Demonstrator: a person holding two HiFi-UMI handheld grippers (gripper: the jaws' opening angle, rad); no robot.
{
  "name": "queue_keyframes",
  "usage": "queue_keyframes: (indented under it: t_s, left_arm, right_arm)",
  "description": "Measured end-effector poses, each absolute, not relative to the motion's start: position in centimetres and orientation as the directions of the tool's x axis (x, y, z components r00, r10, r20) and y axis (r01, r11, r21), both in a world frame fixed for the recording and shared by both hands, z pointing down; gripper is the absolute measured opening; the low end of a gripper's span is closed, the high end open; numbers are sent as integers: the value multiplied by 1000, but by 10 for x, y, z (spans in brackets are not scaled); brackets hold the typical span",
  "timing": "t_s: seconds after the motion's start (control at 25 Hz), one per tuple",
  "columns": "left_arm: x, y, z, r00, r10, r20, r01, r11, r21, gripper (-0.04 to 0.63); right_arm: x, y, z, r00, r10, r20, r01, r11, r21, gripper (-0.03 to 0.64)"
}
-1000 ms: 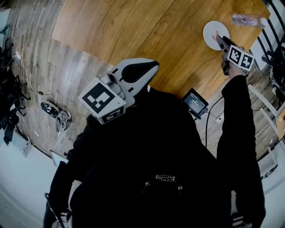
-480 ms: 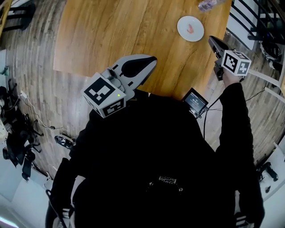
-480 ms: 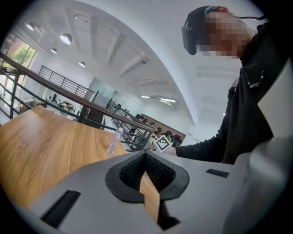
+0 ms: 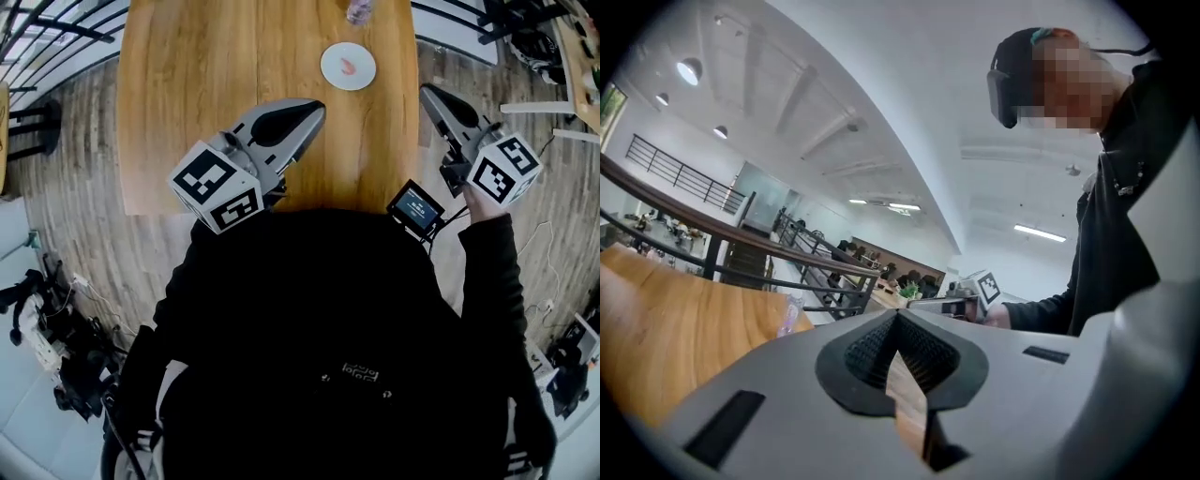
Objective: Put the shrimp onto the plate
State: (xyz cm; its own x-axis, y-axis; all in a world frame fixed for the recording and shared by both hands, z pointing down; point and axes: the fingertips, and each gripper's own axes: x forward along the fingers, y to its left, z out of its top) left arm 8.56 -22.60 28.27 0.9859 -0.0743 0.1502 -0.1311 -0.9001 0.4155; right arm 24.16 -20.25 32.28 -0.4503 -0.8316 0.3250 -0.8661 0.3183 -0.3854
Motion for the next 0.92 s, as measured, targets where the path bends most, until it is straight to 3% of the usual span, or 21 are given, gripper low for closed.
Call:
queue_keyframes:
  t_s: [0.24,0.92]
  left_arm:
    - [112,-218,273,991,-8,131,-58,-921,386,3]
    - [98,-211,291,988,2,157,-63,-910,410,3]
  right_arm:
    - [239,-164,271,-380,-901,207,-882,285,-376,17]
    - [209,-179,296,-461,-848,262,-858,351,-376,17]
